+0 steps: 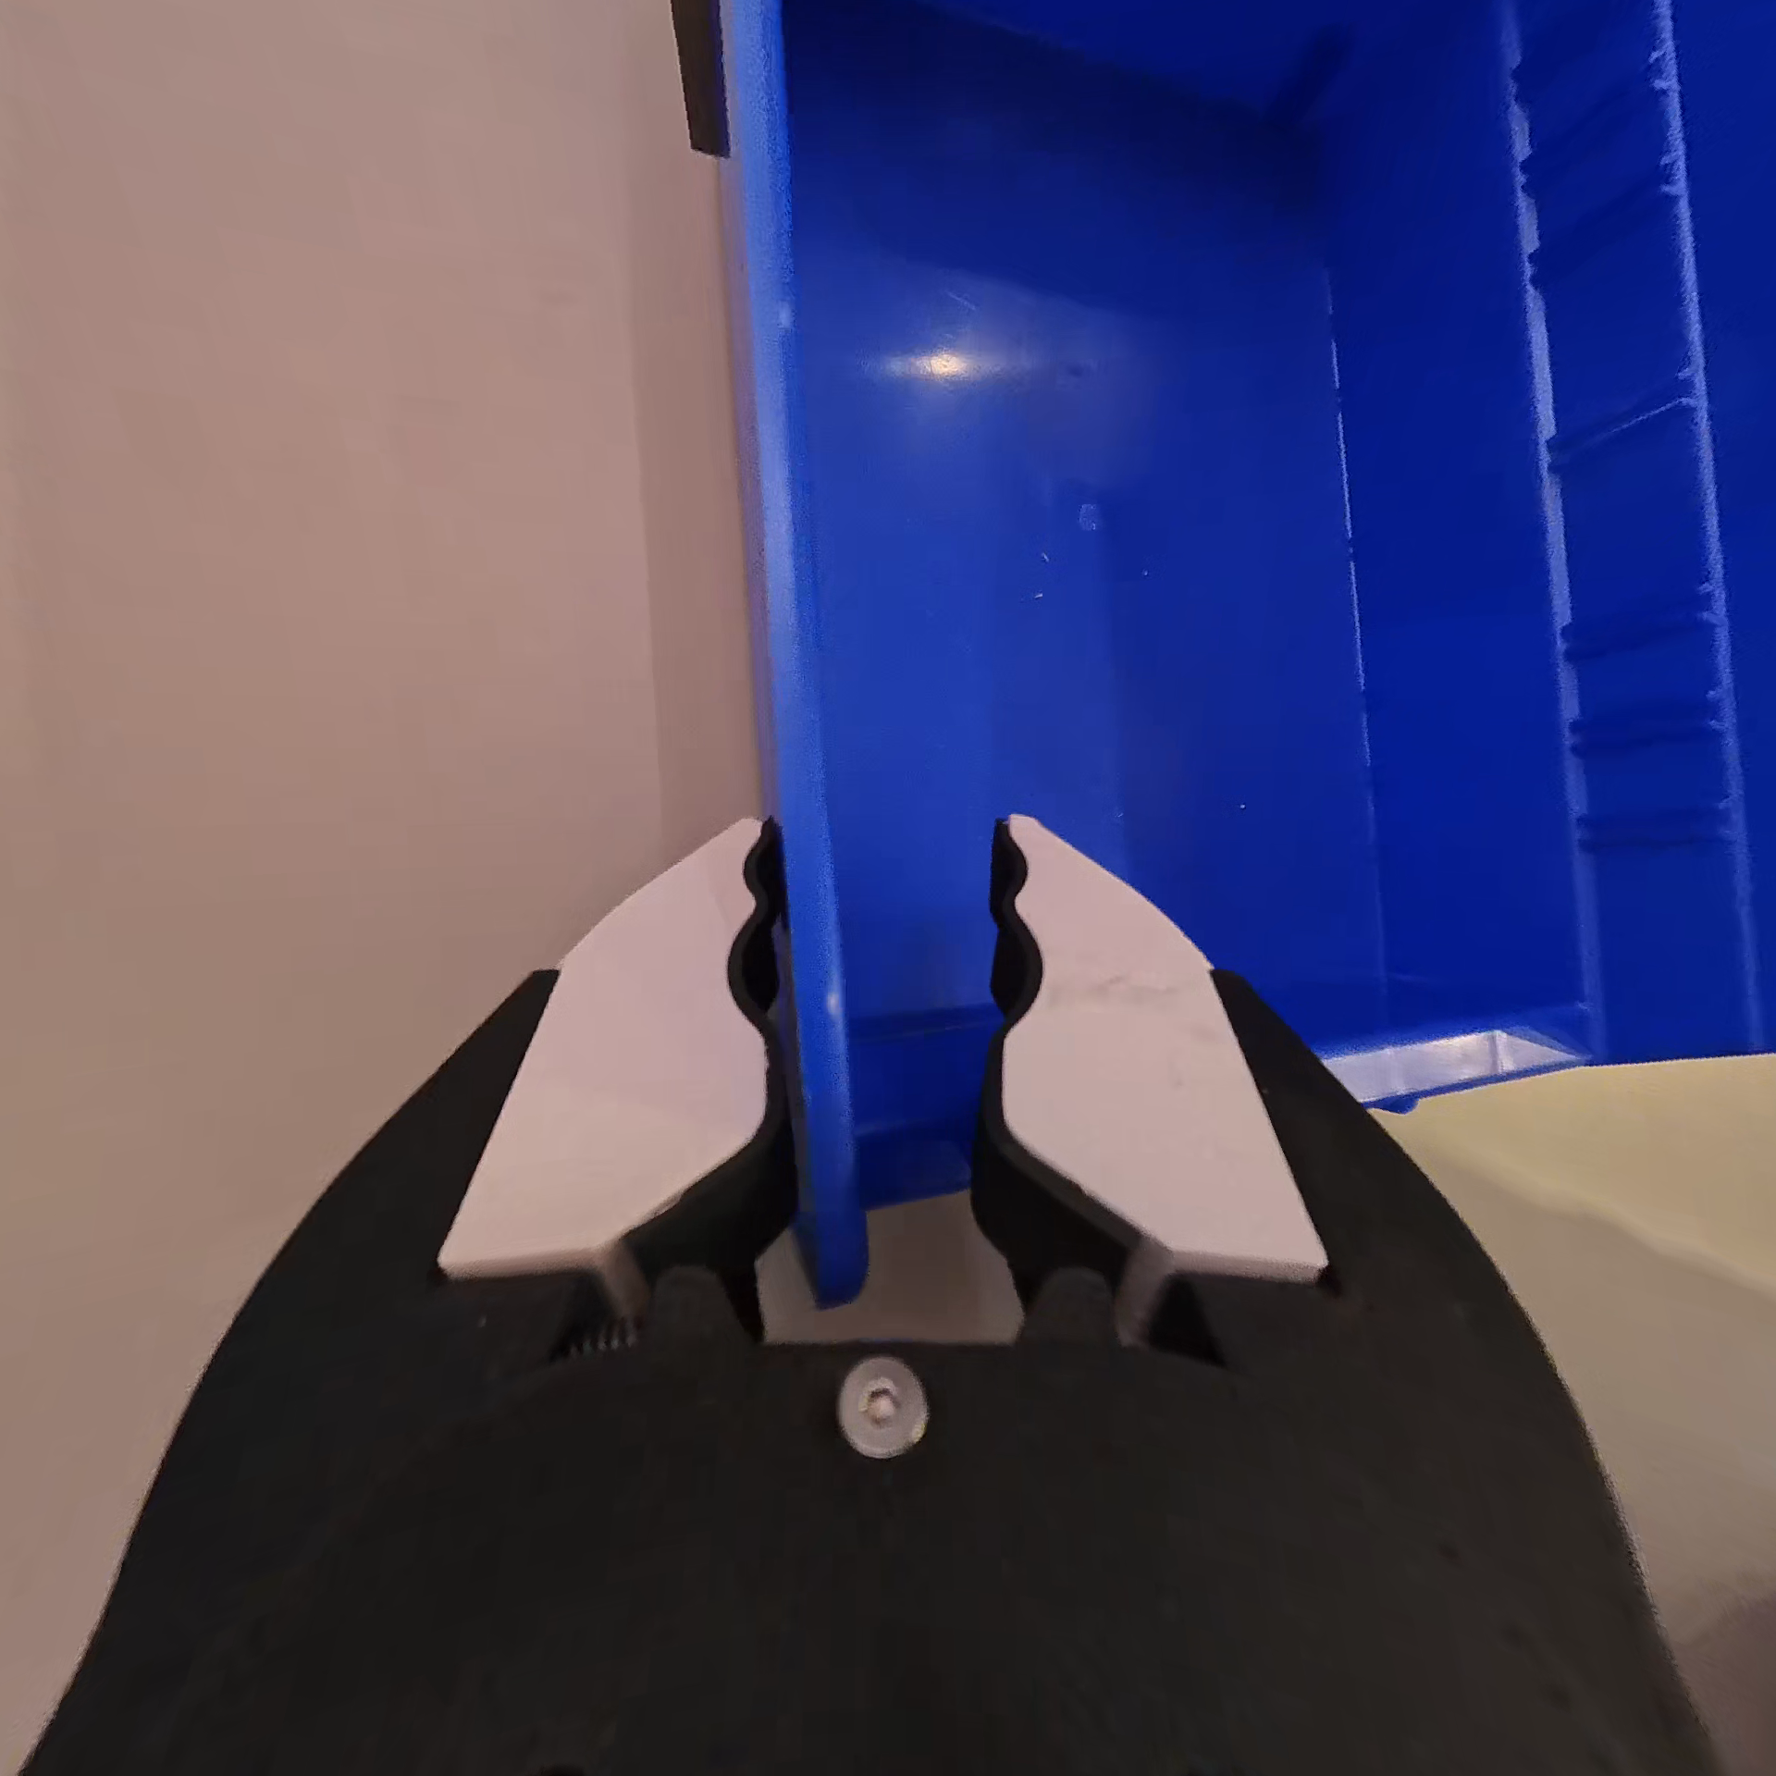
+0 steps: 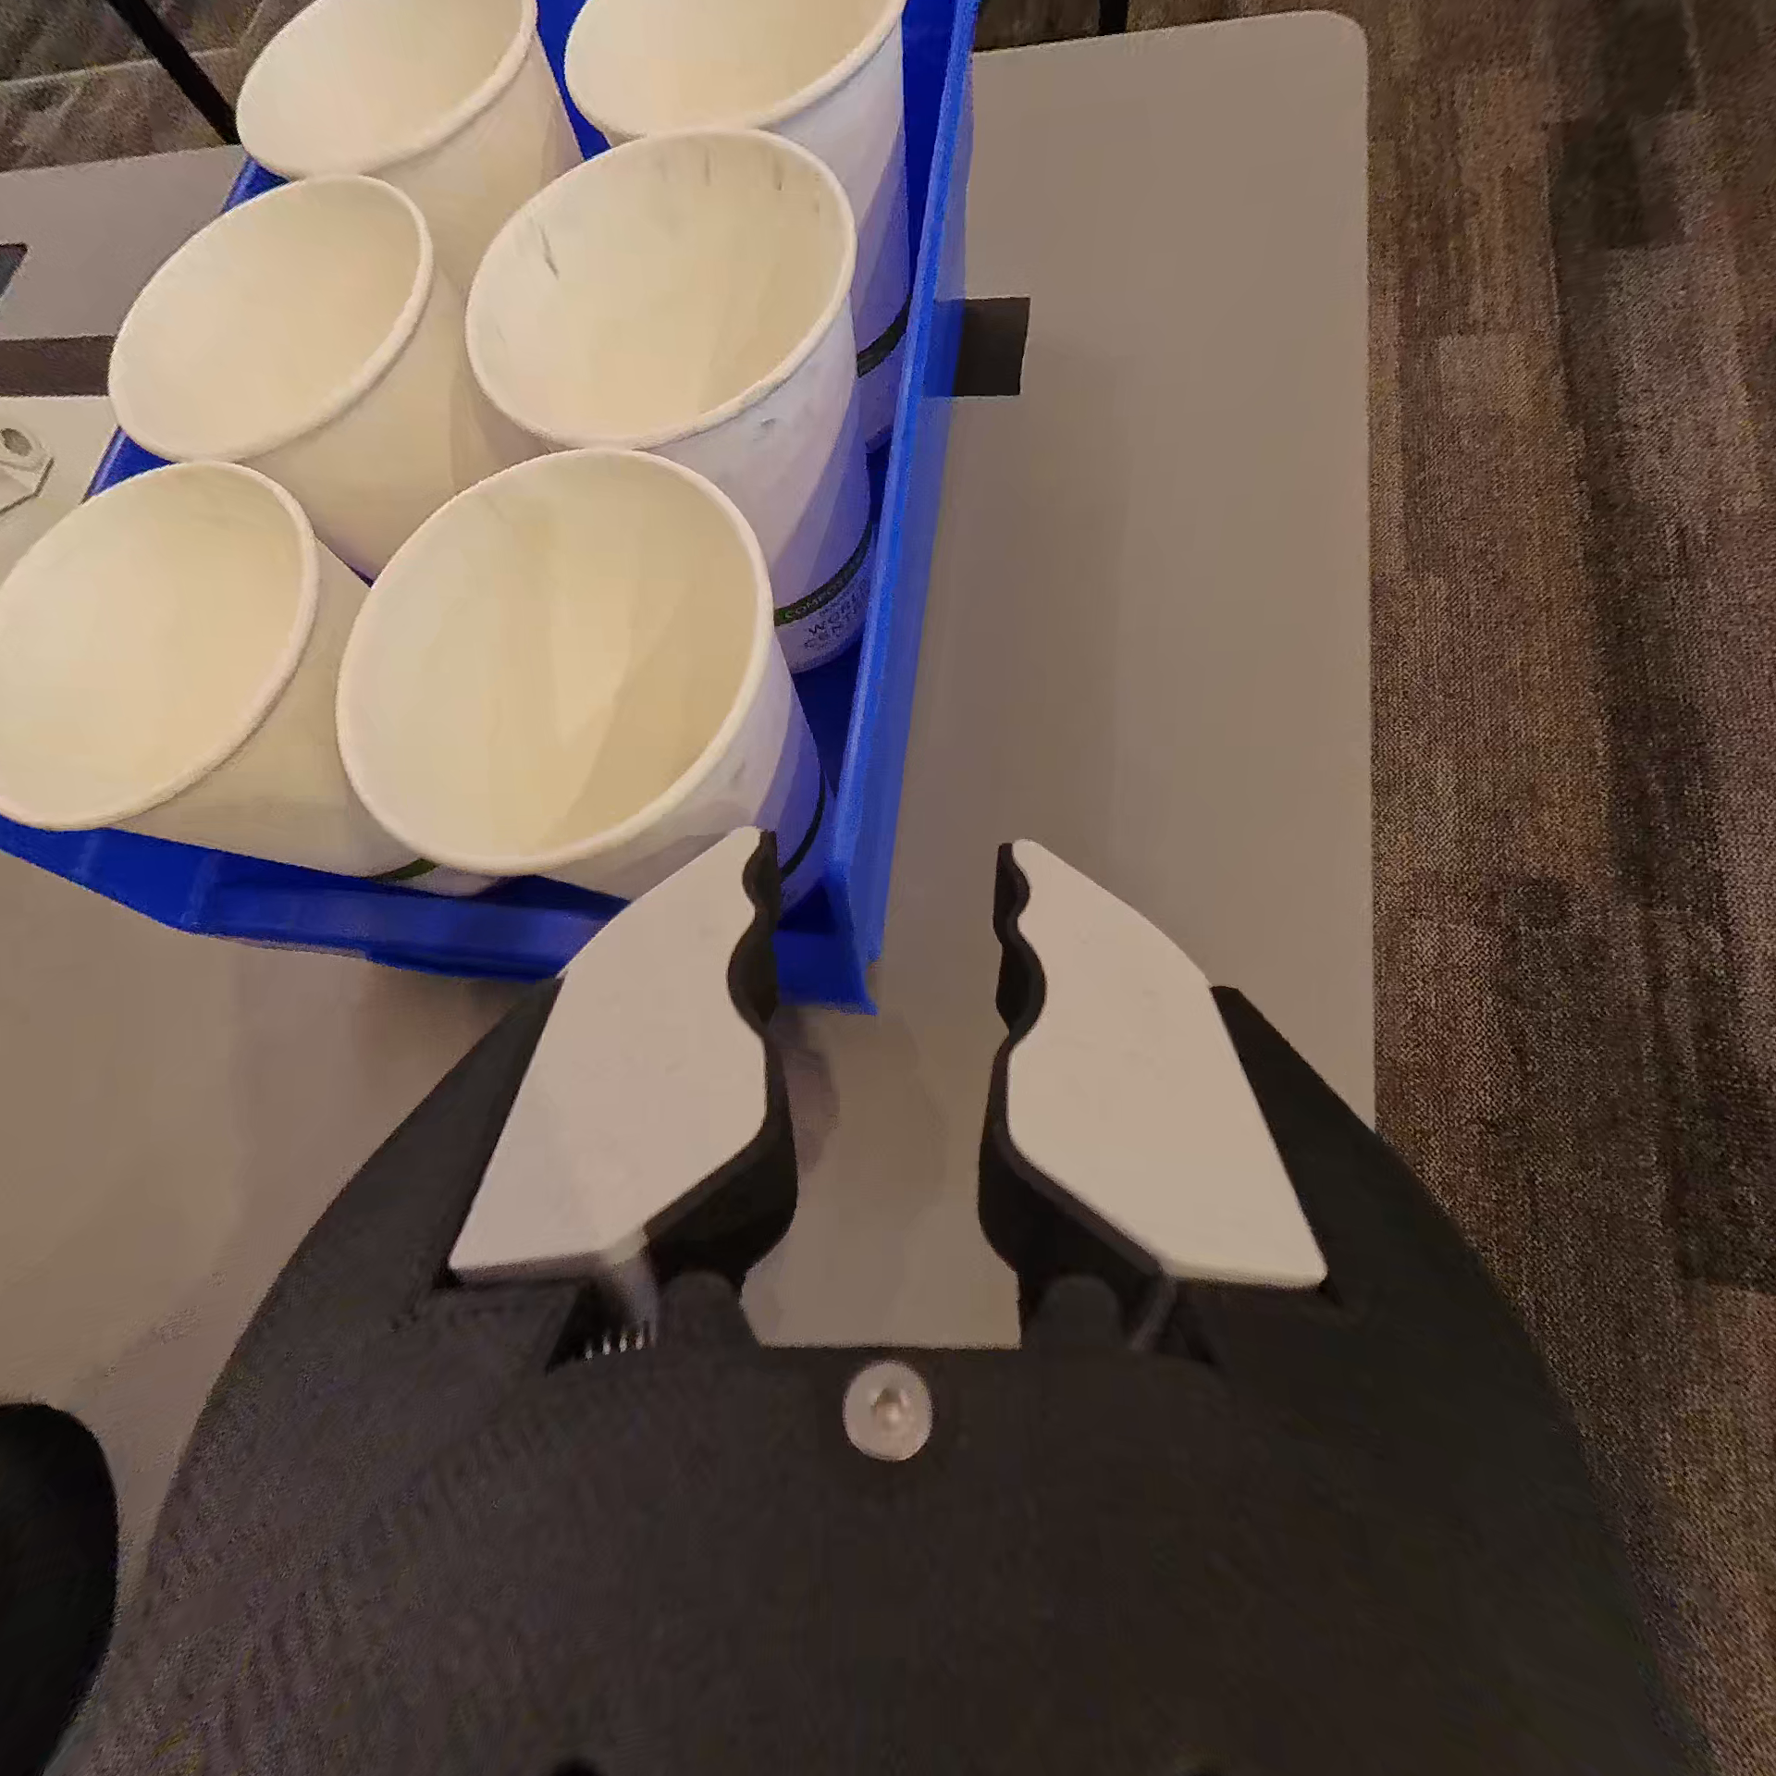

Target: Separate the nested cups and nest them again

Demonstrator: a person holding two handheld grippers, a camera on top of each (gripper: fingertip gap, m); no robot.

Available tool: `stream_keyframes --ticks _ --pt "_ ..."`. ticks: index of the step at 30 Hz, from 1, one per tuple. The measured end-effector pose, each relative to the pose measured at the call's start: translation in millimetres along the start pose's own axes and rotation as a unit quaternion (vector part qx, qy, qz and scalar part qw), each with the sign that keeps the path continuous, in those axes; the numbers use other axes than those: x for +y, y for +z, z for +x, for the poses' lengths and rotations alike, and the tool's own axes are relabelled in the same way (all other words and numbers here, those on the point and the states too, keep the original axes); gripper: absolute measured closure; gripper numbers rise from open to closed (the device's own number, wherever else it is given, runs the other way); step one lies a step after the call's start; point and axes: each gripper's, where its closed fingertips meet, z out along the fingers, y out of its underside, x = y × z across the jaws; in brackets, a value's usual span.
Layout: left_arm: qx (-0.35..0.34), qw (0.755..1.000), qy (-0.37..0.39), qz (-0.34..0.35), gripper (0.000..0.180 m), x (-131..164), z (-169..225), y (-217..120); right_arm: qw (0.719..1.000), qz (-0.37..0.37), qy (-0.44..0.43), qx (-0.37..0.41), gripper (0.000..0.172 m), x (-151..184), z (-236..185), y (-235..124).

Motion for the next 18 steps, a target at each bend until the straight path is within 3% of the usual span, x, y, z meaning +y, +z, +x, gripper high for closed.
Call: stream_keyframes --ticks 7,13,18 --pt "0.003 1.000 -0.026 -0.018 0.157 -2 -6 0 1.000 -0.016 -0.025 0.006 0.167 1 -7 27" --pt "-0.011 0.999 -0.026 -0.032 0.168 -4 -7 1 0.998 -0.017 -0.055 -0.005 0.168 -1 -3 28" --pt "-0.013 0.998 0.017 -0.062 0.175 -2 0 3 0.996 -0.017 -0.073 -0.044 0.168 -2 1 28"
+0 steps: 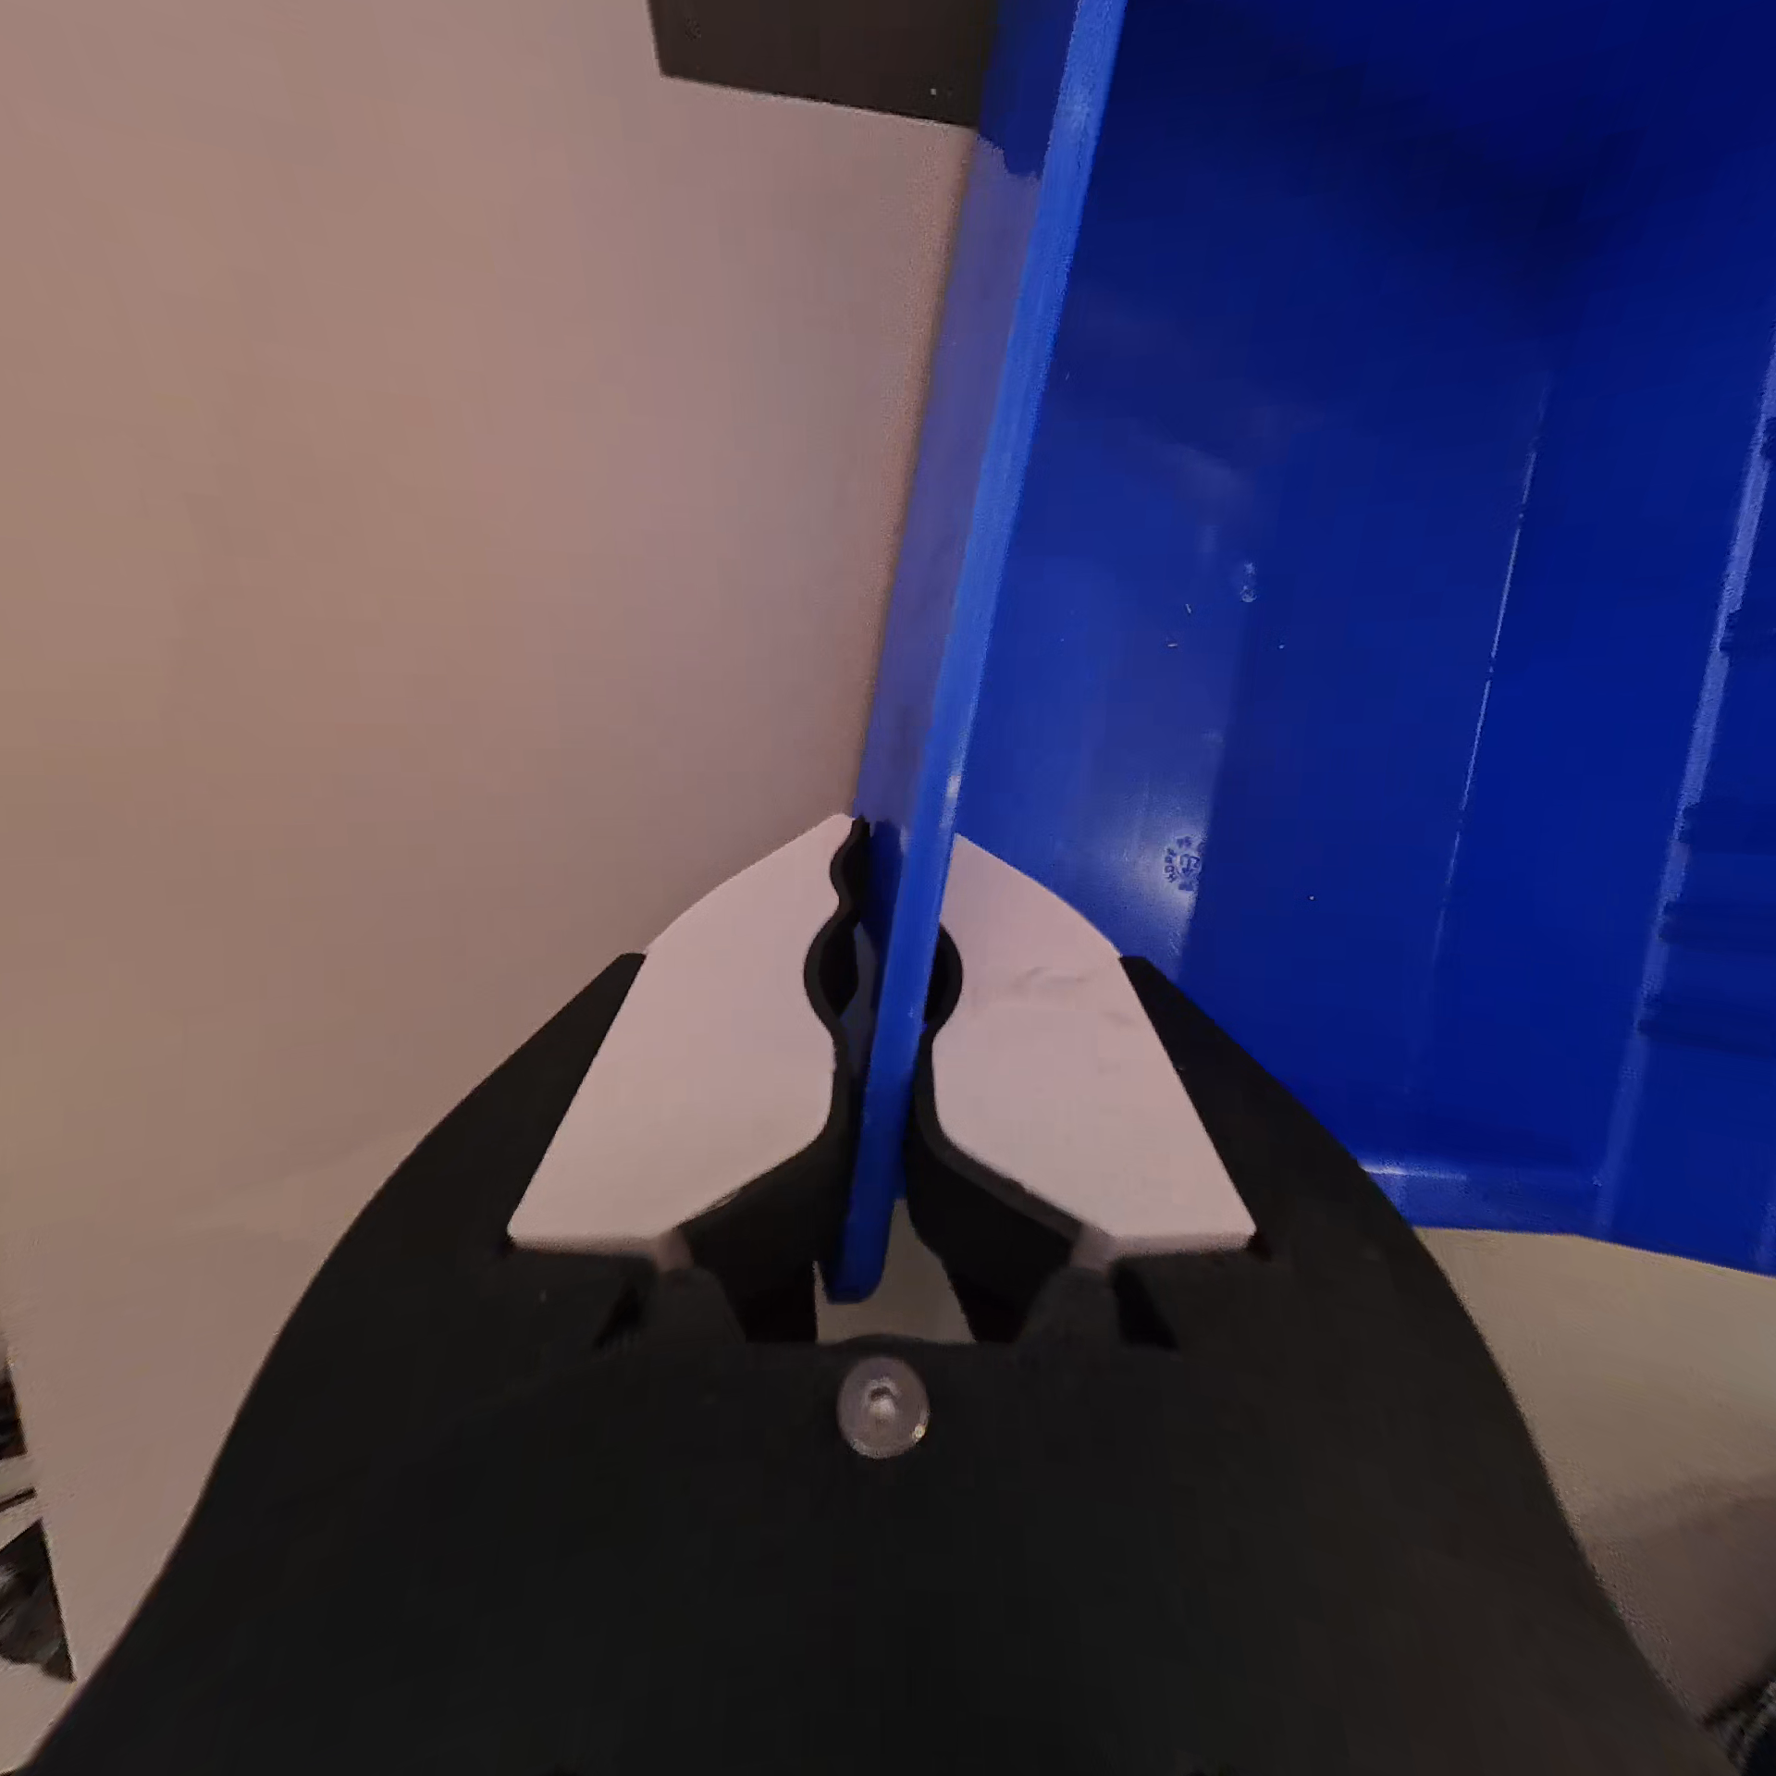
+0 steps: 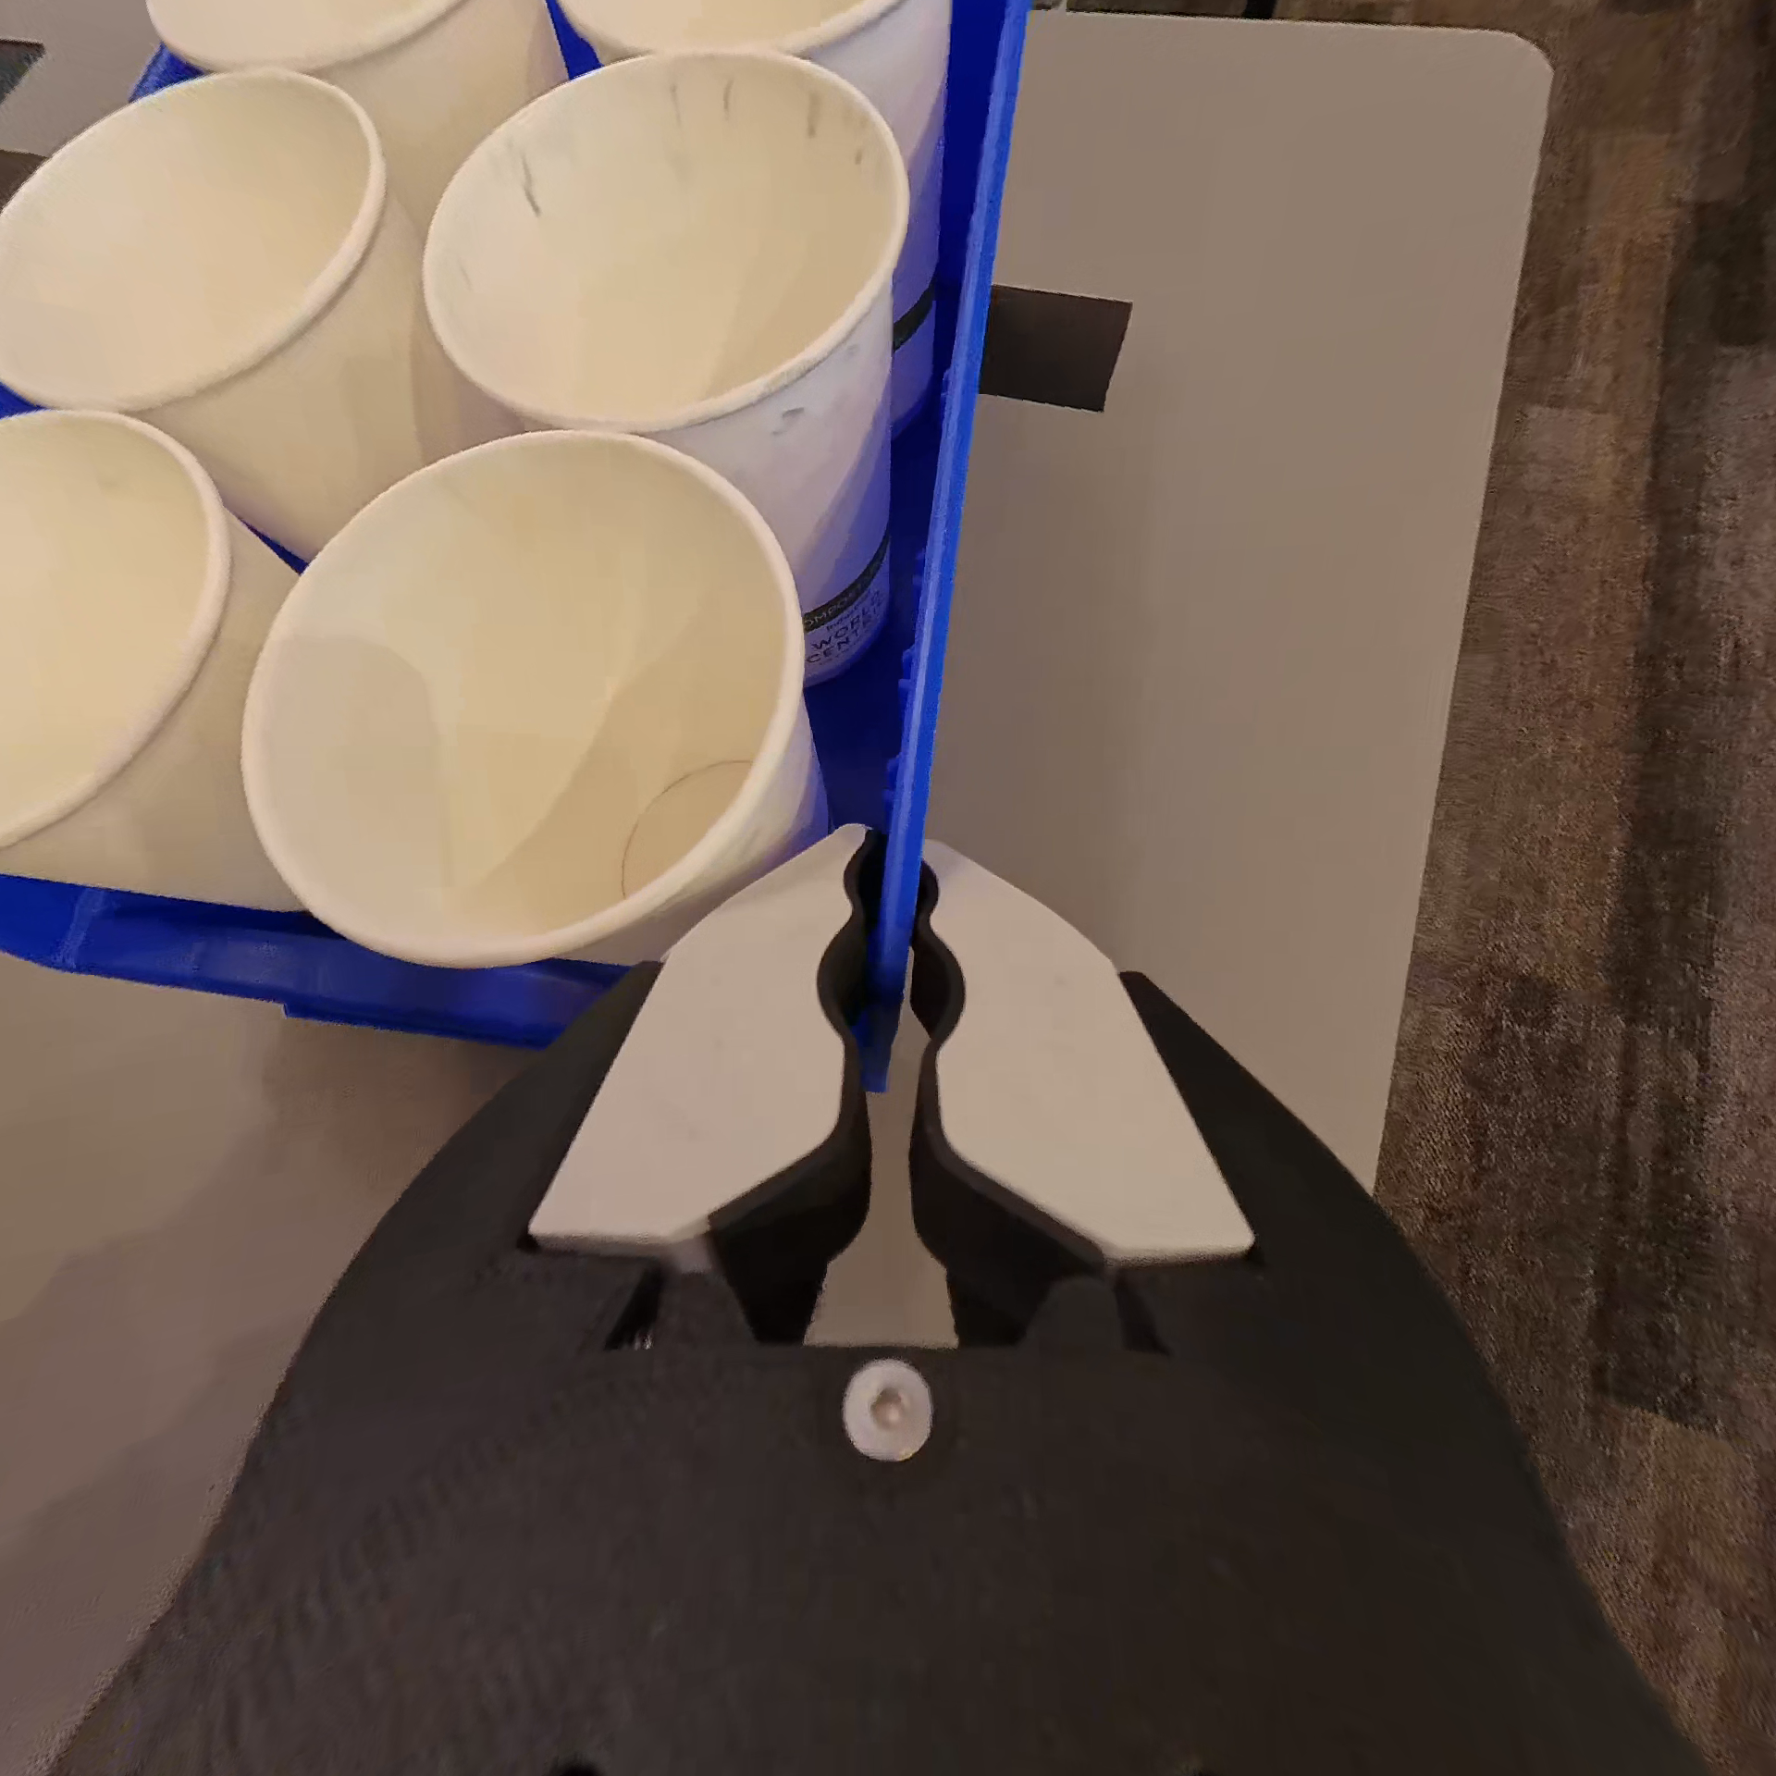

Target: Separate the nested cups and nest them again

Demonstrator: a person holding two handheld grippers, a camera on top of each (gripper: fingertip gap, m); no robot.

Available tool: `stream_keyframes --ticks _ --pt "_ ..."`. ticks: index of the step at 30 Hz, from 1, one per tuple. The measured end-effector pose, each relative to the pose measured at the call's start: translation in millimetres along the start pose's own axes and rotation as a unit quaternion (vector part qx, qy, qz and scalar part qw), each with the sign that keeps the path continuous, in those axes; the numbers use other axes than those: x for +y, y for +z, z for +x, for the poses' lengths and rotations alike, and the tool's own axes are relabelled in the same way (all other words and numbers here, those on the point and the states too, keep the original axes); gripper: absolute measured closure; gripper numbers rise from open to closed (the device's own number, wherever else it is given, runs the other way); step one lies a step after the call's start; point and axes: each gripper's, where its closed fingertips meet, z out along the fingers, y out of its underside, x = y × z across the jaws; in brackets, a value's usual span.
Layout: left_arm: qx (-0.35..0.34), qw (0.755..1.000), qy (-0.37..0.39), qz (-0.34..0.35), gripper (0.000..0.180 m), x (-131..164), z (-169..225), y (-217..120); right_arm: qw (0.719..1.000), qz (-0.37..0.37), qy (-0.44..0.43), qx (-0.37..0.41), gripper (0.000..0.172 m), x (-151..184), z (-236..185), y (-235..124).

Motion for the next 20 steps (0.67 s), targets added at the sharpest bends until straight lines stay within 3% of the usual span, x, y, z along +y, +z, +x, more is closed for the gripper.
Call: stream_keyframes --ticks 13,20 --pt "-0.014 1.000 -0.020 0.004 0.175 15 -11 -14 0.987 -0.030 -0.106 -0.116 0.168 -4 -9 6" --pt "-0.016 0.999 -0.028 0.004 0.175 25 -15 -19 0.958 -0.050 -0.194 -0.205 0.168 -9 -27 15"
